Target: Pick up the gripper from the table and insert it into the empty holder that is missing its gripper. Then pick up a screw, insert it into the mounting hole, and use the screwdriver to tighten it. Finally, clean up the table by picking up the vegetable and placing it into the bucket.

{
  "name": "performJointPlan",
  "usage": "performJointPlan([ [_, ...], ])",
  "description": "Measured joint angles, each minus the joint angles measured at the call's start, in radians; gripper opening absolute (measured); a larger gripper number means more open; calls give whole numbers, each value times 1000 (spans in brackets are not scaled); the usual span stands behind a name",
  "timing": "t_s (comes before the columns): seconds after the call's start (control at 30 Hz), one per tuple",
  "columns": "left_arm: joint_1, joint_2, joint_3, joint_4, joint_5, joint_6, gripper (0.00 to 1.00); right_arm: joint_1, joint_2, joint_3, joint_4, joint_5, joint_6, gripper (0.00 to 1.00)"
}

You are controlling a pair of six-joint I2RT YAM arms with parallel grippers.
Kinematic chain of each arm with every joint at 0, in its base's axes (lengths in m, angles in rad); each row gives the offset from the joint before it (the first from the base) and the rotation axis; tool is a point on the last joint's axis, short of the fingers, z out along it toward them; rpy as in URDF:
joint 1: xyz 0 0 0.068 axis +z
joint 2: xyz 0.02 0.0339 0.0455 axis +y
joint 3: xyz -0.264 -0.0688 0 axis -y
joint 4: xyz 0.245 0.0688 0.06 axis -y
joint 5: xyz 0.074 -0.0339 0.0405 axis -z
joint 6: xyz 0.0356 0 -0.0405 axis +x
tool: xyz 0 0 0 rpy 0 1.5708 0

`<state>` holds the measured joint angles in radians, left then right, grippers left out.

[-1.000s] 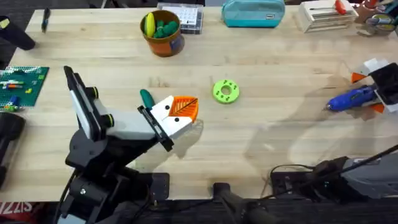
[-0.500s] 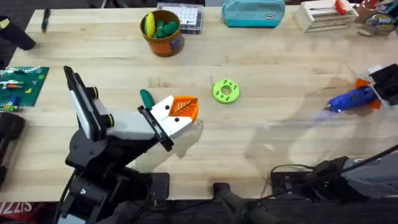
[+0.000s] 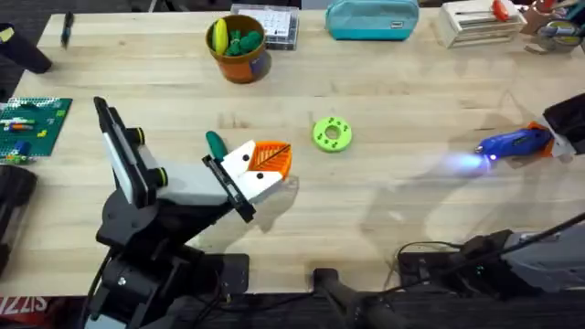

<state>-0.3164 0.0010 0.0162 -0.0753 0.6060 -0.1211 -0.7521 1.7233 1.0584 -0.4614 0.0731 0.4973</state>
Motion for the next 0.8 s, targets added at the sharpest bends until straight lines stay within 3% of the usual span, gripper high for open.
performJointPlan([
  [0.17,0,0,0,0,0,0,13,1,-5,0,0,-24,-8,31],
  [0.8,0,0,0,0,0,0,13,226,-232,-1,47,-287,-132,31],
])
